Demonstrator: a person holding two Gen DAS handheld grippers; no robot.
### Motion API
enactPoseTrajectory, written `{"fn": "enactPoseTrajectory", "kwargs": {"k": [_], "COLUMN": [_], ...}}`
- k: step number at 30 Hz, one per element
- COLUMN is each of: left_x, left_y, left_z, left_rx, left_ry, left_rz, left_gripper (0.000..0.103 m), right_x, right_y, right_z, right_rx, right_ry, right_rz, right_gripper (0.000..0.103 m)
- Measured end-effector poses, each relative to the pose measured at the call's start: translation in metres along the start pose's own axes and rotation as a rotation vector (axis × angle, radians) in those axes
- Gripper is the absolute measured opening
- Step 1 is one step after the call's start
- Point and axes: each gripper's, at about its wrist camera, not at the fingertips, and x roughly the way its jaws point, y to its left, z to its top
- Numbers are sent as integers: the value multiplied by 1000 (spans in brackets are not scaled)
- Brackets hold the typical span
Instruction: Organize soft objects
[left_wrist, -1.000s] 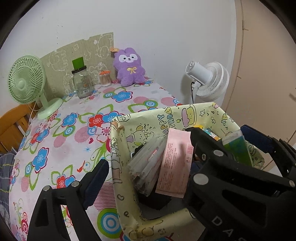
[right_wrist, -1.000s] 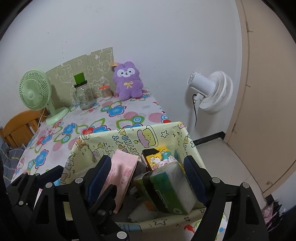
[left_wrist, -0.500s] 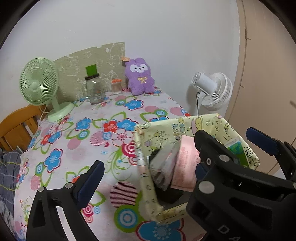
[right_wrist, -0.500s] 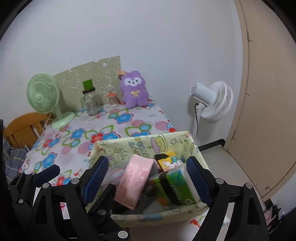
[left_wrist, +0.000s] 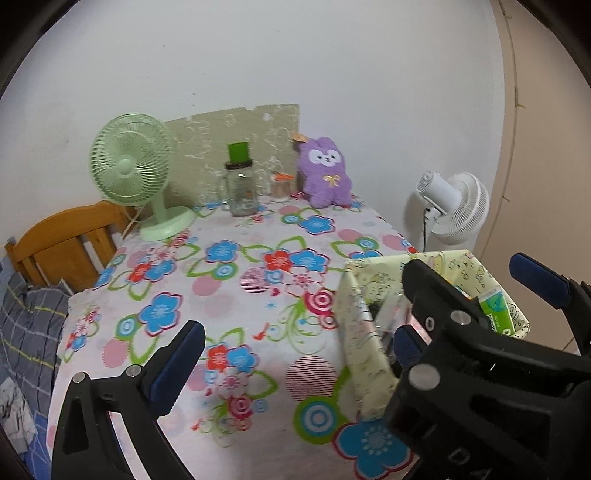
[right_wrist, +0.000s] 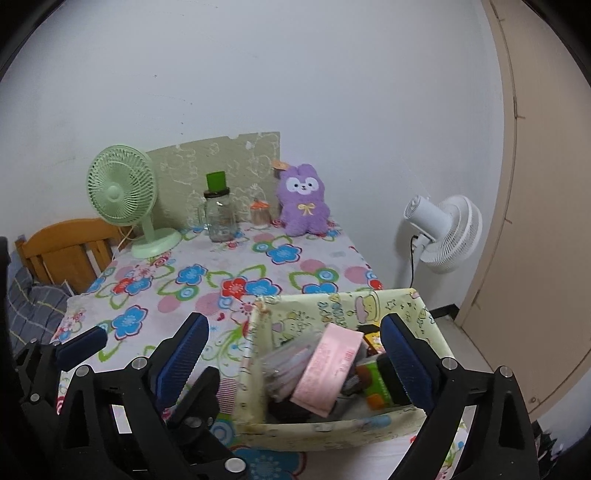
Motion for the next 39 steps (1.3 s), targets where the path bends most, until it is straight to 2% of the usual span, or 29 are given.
{"fn": "enactPoseTrajectory", "kwargs": {"k": [11,23,33,39], "left_x": [-29,-69,-91,-94], "left_y": [48,90,102,102], "left_z": [-9,-19,-26,-26], "left_rx": [-78,-146,-163,-168], "left_ry": [-54,-110,-146,-152], "left_rz": [66,144,179,172], "left_gripper": [103,103,103,103], "right_x": [-26,-53,-71,-73], "right_y": [38,50,45,43], "right_z": [1,1,-1,-2], "right_rx": [-27,-26,-24,-22], "right_ry": [-38,-85,-116,-114], "right_rz": [51,59,51,50], "right_gripper": [97,97,97,97]}}
